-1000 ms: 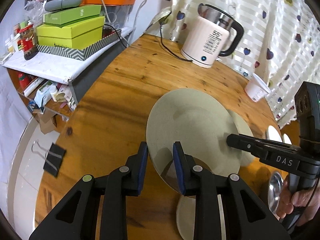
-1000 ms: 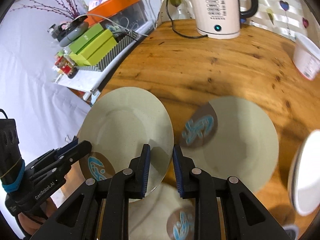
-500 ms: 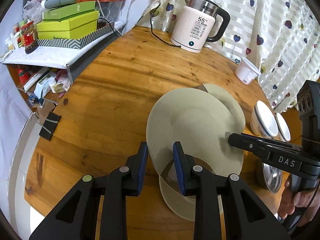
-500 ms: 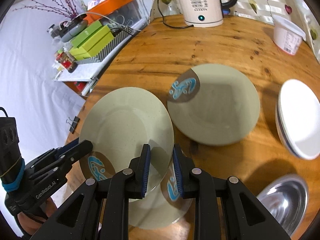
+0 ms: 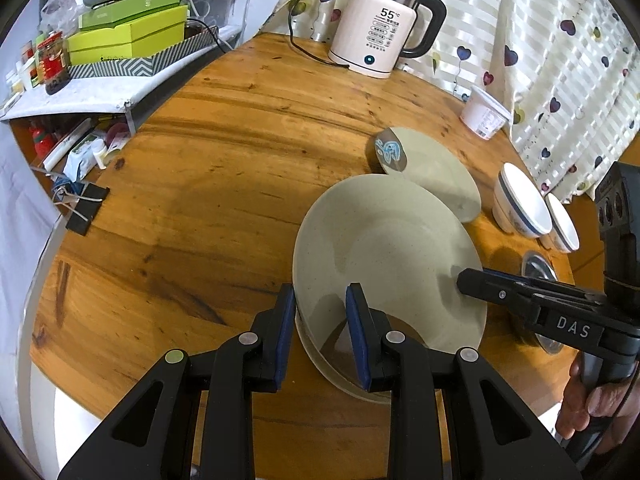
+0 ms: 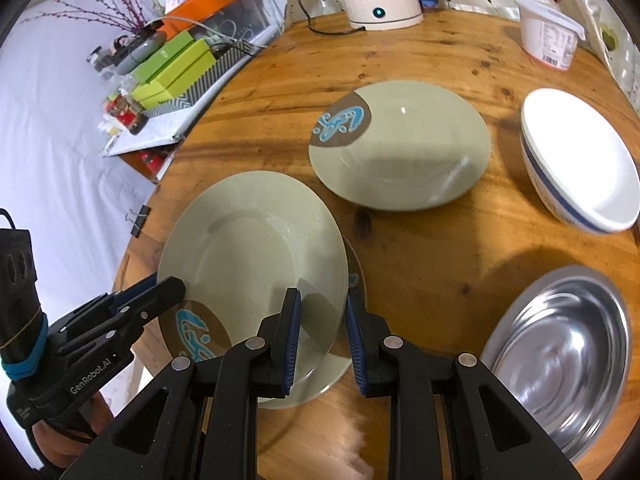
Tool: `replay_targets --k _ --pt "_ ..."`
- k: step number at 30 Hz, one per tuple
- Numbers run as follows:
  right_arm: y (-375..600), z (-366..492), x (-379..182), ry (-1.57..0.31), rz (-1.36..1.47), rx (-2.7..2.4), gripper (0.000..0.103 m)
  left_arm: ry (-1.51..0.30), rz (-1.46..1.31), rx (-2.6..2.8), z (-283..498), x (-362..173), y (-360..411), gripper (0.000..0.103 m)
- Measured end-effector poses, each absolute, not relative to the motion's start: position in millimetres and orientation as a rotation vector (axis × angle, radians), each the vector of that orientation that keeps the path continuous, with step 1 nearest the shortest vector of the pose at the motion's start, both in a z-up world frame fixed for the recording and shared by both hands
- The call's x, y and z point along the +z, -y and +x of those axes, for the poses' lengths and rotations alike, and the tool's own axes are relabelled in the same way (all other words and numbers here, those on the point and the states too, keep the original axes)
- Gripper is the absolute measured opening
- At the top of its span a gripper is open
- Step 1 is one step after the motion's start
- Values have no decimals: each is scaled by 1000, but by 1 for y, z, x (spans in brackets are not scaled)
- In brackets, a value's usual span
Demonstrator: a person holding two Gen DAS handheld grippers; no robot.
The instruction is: Organize plates and bowls
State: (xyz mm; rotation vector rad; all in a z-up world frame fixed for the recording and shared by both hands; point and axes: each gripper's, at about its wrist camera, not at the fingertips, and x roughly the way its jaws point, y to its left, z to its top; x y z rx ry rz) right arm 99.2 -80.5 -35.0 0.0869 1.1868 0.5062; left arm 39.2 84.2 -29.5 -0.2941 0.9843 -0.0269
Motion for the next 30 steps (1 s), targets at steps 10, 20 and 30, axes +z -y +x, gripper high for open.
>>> replay_targets --k 10,20,30 --pt "87 92 -42 -1201 91 497 22 -1006 -288 -29 36 -36 -79 27" --pt "87 94 -48 -1205 81 488 22 -1020 -282 -25 40 -43 -76 27" --pt "82 94 -46 -1190 47 493 25 -1015 -266 -9 41 -43 -75 27"
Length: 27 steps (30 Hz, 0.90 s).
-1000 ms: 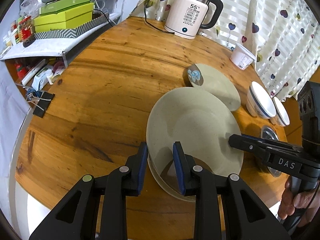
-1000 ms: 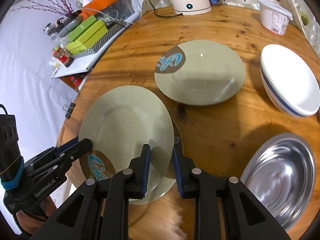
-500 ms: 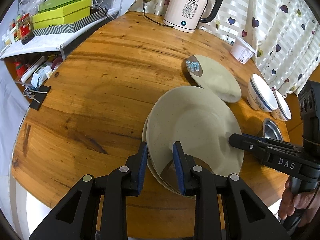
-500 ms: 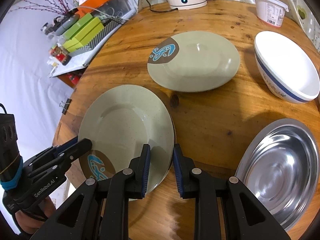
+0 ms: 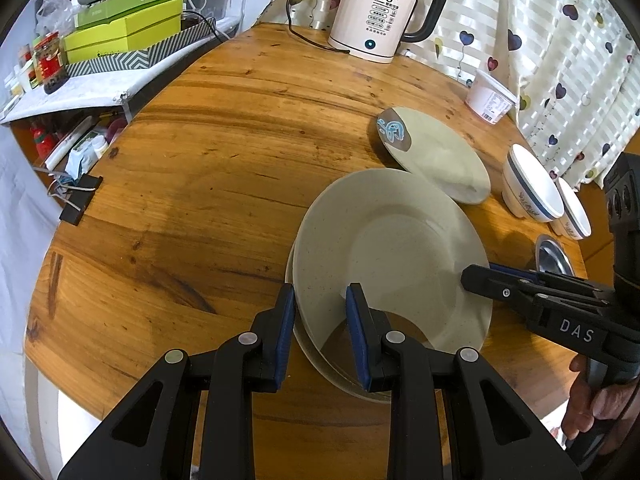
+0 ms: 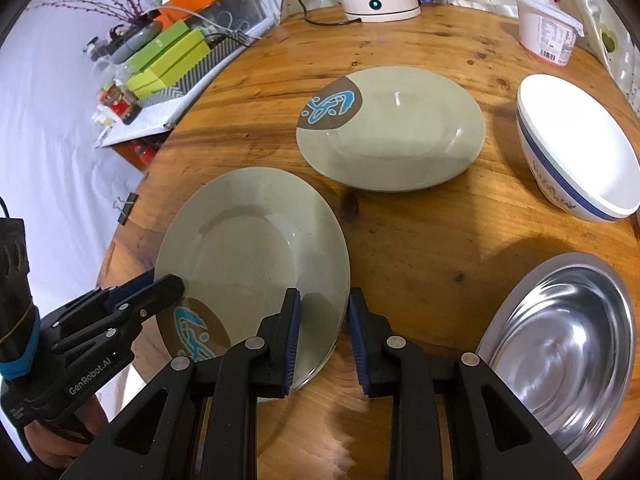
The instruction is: Organize plates and bowls
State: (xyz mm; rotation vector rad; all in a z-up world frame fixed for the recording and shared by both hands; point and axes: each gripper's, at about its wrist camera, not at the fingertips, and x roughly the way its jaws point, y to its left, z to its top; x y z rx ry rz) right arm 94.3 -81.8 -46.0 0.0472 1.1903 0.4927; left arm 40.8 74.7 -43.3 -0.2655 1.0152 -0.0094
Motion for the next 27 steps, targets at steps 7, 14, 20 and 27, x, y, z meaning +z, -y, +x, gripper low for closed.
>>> replay_targets --k 7,14,20,27 --pt "83 93 -48 -1191 47 491 25 -1012 -268 -4 39 -43 -75 27" --pt "83 92 -48 -1186 48 495 25 -1003 -279 -8 37 -42 -77 27" --pt "86 89 -42 -1152 48 492 25 -994 -298 -8 37 -41 -82 27" --pt "83 86 -39 -1125 34 484 25 -1002 -313 -5 38 -45 -84 27"
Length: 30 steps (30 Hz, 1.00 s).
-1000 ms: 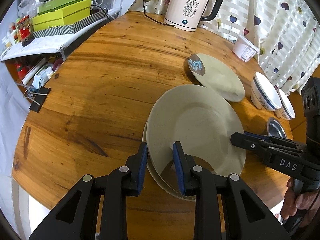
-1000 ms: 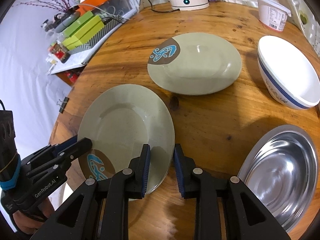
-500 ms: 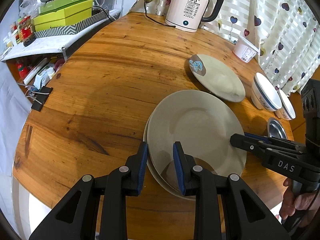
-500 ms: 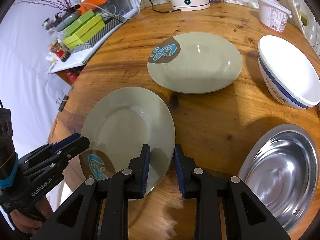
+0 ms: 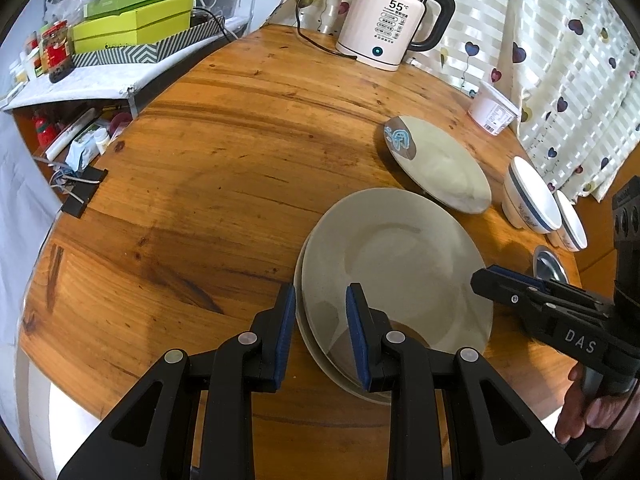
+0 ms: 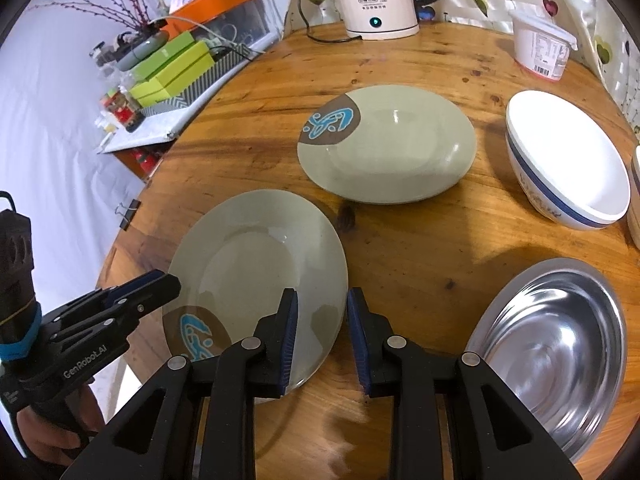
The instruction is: Organize plates and bowls
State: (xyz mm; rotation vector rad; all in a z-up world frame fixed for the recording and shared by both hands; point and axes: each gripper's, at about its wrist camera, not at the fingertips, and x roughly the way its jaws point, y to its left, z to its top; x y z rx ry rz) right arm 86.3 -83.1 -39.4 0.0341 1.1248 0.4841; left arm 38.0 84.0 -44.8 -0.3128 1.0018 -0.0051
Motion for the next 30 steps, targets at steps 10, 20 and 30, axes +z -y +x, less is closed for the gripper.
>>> replay_targets --k 10,20,30 --pt "81 81 -40 -1125 27 489 25 -1001 -316 -15 38 -45 -81 28" --pt "97 78 -24 -1071 80 504 25 -967 -333 -18 37 -32 -91 28" --pt "128 89 -8 -1047 166 454 26 -949 -310 -57 55 -20 -85 28"
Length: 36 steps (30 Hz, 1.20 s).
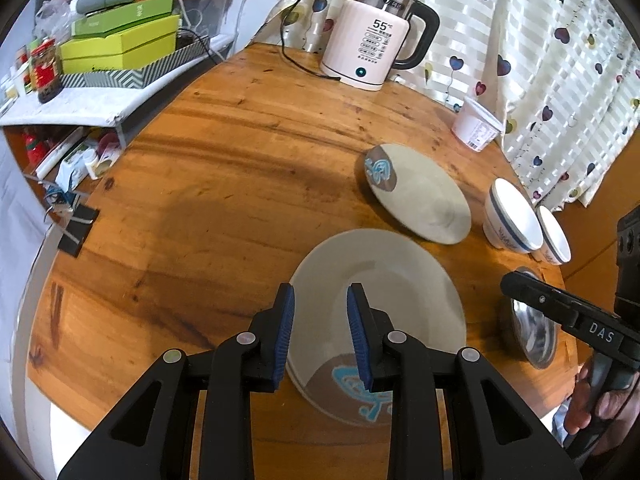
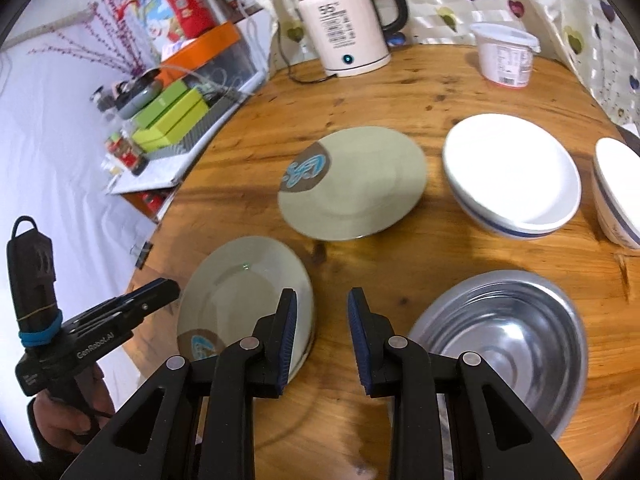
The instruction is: Organize plates and bowls
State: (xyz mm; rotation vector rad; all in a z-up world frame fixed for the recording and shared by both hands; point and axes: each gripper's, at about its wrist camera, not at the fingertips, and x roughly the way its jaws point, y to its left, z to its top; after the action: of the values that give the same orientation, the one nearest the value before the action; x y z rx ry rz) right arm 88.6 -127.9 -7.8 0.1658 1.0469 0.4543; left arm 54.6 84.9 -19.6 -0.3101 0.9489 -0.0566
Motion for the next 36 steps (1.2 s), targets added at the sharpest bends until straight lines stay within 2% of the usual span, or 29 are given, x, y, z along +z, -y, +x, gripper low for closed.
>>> replay_targets --k 3,5,8,23,28,36 --pt "135 93 -8 -1053 191 437 27 -945 -298 -69 62 -16 -81 28" --pt "137 96 -9 -1055 206 424 34 -943 -291 -79 66 -14 -78 28" --pt "141 100 -9 -1055 226 415 38 -943 -278 -98 76 -11 -74 28" --pt "147 135 -22 -1092 300 347 38 -972 -252 -166 132 -10 -65 29" --pt "147 147 -29 -1106 321 325 38 -989 -248 -178 154 -16 -61 34" --pt "144 160 -36 -1123 325 309 38 -1036 -263 -195 188 -30 -58 35"
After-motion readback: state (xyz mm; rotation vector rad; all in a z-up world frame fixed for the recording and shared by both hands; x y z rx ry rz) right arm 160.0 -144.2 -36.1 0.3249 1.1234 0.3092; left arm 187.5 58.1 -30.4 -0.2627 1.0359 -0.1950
